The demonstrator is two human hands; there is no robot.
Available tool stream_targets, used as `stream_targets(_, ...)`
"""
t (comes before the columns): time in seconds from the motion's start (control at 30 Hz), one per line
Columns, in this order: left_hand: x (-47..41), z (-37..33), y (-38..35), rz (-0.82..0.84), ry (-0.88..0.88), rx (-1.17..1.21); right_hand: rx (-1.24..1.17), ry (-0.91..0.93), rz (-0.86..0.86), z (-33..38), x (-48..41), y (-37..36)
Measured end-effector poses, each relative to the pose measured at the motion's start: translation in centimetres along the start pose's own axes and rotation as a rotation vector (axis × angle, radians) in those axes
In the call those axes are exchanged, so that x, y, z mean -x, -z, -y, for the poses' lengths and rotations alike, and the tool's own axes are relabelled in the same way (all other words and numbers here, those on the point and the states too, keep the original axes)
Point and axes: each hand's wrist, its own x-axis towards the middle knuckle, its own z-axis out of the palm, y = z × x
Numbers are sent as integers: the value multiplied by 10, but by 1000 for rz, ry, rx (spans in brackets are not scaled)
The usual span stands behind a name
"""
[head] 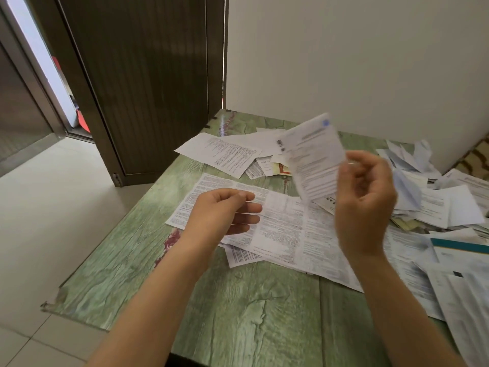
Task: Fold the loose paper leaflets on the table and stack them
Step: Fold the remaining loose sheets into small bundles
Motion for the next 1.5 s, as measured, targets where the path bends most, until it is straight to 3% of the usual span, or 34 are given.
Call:
stream_targets(0.1, 0, 0, 0, -13, 1, -9, 242, 13, -165, -19, -18, 14)
stream_targets(0.23, 0, 2, 0, -31, -7, -37, 771, -173, 78, -51, -18, 25)
stream_targets(0.33, 1, 2, 0, -59, -15, -60, 920, -294, 219, -57, -16, 27)
stream_targets(0.47, 1, 1, 0, -104, -25, -78, 931, -285, 204, -56, -17, 26)
stream_targets(0.77, 0, 2, 3, -130, -27, -105, 647, -79, -103, -57, -17, 20)
stream_targets(0.97, -3, 0, 6, -164, -18, -78, 560, 33, -80, -44, -7, 9)
stream_targets(1.07, -3, -1, 13, -208, -12, -23, 444, 107, 114, -16, 8, -13)
stream_targets(1.17, -5, -2, 19, -258, 24, 44, 446, 114, 648, 8, 15, -49)
stream_targets(1.23, -6, -3, 22, -275, 48, 78, 493, 53, 900, 15, 14, -75)
stream_targets(1.37, -7, -5, 28, -319, 74, 167, 573, 46, 1025, 19, -3, -136)
stream_targets(1.5, -9, -5, 30, -329, 100, 257, 754, 64, 1320, 9, -3, -175)
